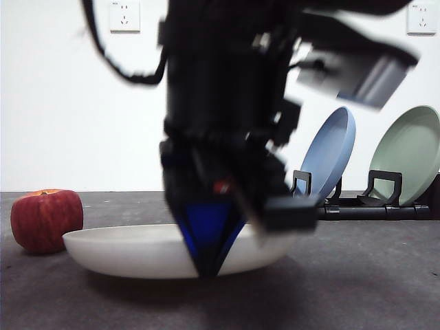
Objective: Take the yellow plate from the plate rack,put the plate on the table,take the apple from the table,put the apple in the plate
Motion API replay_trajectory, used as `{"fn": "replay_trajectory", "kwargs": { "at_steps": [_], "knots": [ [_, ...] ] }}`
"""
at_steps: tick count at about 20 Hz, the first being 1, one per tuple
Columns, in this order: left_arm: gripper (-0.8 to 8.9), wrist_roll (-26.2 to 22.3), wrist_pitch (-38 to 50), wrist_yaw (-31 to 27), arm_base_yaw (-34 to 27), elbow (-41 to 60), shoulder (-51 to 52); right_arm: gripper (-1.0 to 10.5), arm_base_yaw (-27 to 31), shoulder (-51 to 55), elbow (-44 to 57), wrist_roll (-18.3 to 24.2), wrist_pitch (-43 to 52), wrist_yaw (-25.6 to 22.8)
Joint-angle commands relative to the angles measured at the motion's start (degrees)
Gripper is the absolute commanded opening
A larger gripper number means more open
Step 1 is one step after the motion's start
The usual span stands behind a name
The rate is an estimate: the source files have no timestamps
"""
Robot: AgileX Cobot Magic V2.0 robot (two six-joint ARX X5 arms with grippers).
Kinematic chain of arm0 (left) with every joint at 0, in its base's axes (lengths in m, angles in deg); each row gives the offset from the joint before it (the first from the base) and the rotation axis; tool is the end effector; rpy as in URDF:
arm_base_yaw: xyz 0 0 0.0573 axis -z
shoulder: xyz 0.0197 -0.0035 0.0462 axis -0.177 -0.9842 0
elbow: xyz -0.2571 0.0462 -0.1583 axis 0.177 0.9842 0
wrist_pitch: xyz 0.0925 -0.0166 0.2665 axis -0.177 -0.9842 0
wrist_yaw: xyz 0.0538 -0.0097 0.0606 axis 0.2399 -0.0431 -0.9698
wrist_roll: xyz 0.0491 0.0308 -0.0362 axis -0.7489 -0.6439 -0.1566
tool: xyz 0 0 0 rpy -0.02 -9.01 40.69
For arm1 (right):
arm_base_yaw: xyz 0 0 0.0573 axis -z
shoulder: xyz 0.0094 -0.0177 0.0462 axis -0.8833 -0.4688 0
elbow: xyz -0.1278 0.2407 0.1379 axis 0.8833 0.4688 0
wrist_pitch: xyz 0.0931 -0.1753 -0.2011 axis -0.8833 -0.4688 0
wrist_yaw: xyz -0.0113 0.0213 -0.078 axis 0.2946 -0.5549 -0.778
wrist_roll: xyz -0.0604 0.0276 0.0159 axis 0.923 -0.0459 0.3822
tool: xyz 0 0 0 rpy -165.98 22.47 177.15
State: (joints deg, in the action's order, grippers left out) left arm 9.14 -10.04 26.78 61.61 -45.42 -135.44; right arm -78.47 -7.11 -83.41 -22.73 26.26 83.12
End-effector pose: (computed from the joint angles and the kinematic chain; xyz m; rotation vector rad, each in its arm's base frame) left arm 0.1345 -0.3448 0.1912 1.1609 1.0315 -0.6967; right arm 0.0851 0.0522 0.3498 0.1499 0.7139 0.7643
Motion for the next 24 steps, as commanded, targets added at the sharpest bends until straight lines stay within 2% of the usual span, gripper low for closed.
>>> {"fn": "replay_trajectory", "kwargs": {
  "at_steps": [1, 2, 3, 5, 6, 9, 14, 17, 18, 19, 20, 21, 24],
  "knots": [
    [-0.04, -1.16, -0.37, -0.37, 0.13, 0.55, 0.04, -0.1, -0.07, 0.07, -0.17, -0.24, 0.07, 0.13],
    [0.13, -1.57, -0.28, -0.33, 0.13, 0.55, 0.04, -0.1, -0.07, 0.07, -0.17, -0.24, 0.09, 0.13],
    [1.04, -1.49, -0.07, -0.42, 0.13, 0.55, 0.04, -0.1, -0.07, 0.07, -0.17, -0.24, 0.09, 0.07],
    [5.02, -1.14, 0.63, -0.46, -0.20, 0.52, 0.04, -0.1, -0.07, 0.07, -0.17, -0.24, -0.11, 0.07],
    [6.19, -0.94, 0.94, -0.33, -0.26, 0.50, 0.04, -0.1, -0.07, 0.07, -0.17, -0.24, -0.35, 0.07],
    [6.37, -0.85, 1.09, -0.26, -0.24, -0.02, 0.24, -0.1, -0.07, 0.07, -0.17, -0.26, -1.38, 0.04],
    [6.35, -0.72, -4.55, -0.15, -0.24, -3.02, 3.13, 0.0, -0.07, -1.53, -0.17, -0.39, -1.11, 0.09],
    [6.15, 1.90, -8.76, -0.13, -0.24, -4.85, 7.89, 0.0, -0.09, -4.42, -0.17, -0.39, -0.09, 1.73],
    [5.21, 2.67, -9.79, -0.11, -0.24, -4.87, 10.29, 0.0, -0.11, -5.40, -0.17, -0.39, 0.74, 3.23],
    [3.30, 3.52, -11.10, 0.72, -0.24, -4.87, 12.87, 0.0, -0.11, -6.47, -0.17, -0.39, 1.49, 3.91],
    [0.76, 4.70, -12.52, 2.14, -0.24, -4.87, 15.93, 0.0, -0.13, -7.78, -0.17, -0.37, 2.01, 3.91],
    [0.02, 6.56, -13.44, 3.50, -0.24, -4.87, 19.08, 0.0, -0.20, -9.16, -0.17, -0.11, 2.03, 3.96],
    [-0.06, 10.97, -13.86, 5.55, -0.24, -4.87, 29.94, 0.0, -3.32, -13.84, -0.17, 0.70, 3.45, 3.91]
  ]
}}
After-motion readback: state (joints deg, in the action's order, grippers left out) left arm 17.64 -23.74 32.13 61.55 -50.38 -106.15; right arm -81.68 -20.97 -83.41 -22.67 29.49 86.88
